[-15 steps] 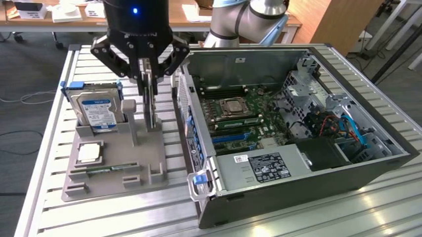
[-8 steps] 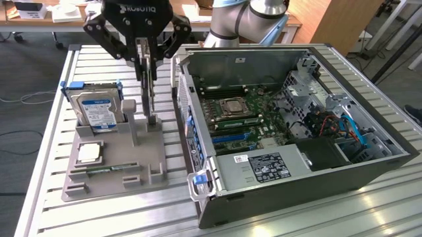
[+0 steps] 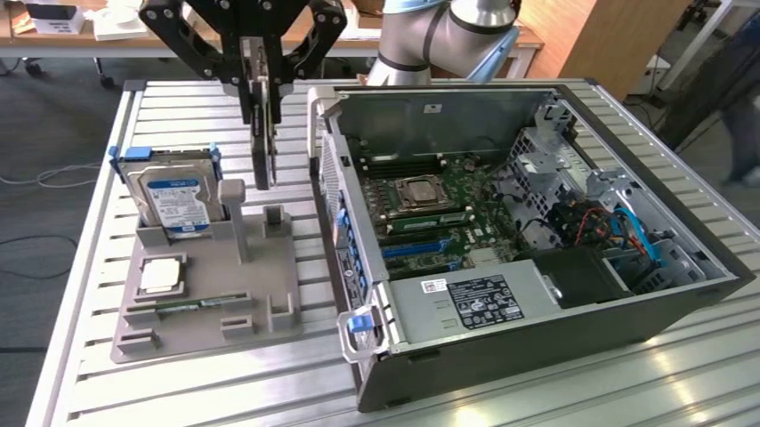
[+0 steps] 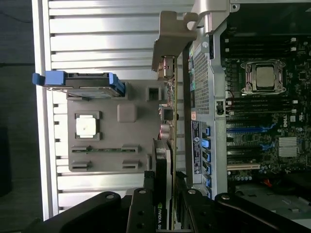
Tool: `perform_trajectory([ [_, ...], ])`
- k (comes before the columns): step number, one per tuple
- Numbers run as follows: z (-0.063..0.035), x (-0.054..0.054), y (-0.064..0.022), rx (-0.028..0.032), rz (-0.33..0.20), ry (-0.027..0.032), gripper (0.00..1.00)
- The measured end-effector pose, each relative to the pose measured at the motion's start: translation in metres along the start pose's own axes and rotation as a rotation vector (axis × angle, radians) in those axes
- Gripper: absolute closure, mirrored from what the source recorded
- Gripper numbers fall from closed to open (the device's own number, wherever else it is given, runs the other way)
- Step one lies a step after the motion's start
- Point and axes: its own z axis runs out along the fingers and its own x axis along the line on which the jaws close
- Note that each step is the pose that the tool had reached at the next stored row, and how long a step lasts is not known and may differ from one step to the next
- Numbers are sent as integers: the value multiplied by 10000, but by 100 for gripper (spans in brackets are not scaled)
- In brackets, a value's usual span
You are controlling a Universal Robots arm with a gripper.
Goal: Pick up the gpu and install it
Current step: 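Pick up the gpu and move the gpu toward the slot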
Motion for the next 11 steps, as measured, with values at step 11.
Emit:
perform_trajectory([
  [11, 3, -207, 11, 0, 1, 4, 73],
])
